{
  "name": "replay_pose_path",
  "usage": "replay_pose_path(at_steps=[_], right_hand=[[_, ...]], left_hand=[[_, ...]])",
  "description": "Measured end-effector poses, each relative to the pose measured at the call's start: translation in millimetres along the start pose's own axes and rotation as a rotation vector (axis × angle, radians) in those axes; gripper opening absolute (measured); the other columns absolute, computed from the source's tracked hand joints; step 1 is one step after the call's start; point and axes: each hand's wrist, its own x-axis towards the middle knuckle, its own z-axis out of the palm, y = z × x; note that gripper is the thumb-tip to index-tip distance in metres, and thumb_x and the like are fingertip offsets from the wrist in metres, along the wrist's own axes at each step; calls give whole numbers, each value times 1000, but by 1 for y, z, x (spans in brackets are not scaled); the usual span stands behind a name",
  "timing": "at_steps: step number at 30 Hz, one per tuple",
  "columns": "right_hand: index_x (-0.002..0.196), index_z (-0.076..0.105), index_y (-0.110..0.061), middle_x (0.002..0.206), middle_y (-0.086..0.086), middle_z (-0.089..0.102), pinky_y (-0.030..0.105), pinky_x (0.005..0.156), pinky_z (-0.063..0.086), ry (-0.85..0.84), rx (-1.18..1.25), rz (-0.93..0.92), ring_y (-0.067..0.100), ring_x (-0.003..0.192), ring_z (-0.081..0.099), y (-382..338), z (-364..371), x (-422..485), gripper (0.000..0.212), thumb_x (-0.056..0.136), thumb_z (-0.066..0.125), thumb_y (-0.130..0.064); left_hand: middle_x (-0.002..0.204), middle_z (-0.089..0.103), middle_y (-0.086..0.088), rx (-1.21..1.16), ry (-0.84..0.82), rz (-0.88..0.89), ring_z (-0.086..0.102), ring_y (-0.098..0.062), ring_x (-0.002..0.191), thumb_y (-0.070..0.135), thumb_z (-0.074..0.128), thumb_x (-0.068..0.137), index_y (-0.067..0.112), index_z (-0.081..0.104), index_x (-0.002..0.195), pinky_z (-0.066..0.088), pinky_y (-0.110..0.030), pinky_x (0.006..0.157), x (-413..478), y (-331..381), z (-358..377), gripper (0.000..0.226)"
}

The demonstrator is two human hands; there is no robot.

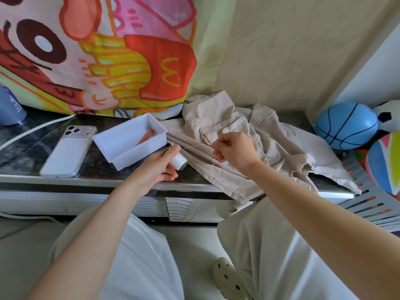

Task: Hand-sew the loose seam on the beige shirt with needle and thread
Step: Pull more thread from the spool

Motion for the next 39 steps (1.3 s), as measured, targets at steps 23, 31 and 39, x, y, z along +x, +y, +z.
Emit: replay_pose_path(at_steps=[23, 31, 39], right_hand=[[143, 34, -5, 73, 8, 67, 22, 59, 56, -93, 8, -69, 14, 57, 59, 2, -11, -28, 59, 90, 61, -7], [123, 55, 6, 67, 8, 60, 17, 52, 54, -437, 191, 52, 2, 47, 57, -33, 36, -27, 33, 92, 59, -5], [87, 66, -1, 63, 4, 61, 14, 49, 52, -275, 191, 94, 2, 44, 55, -26, 43, -20, 12, 93, 58, -7]], left_hand=[[58, 57, 0, 3, 165, 196, 53, -11, 51, 38, 49, 97, 19, 66, 96, 46, -26, 58, -2, 6, -2, 26], [72, 56, -10, 21, -18, 267, 48, -14, 56, 38, 45, 98, 28, 70, 99, 42, -29, 60, -12, 7, 4, 28], [68, 56, -5, -56, -47, 178, 52, -17, 55, 29, 51, 96, 9, 53, 93, 44, -27, 56, -16, 8, -1, 20]])
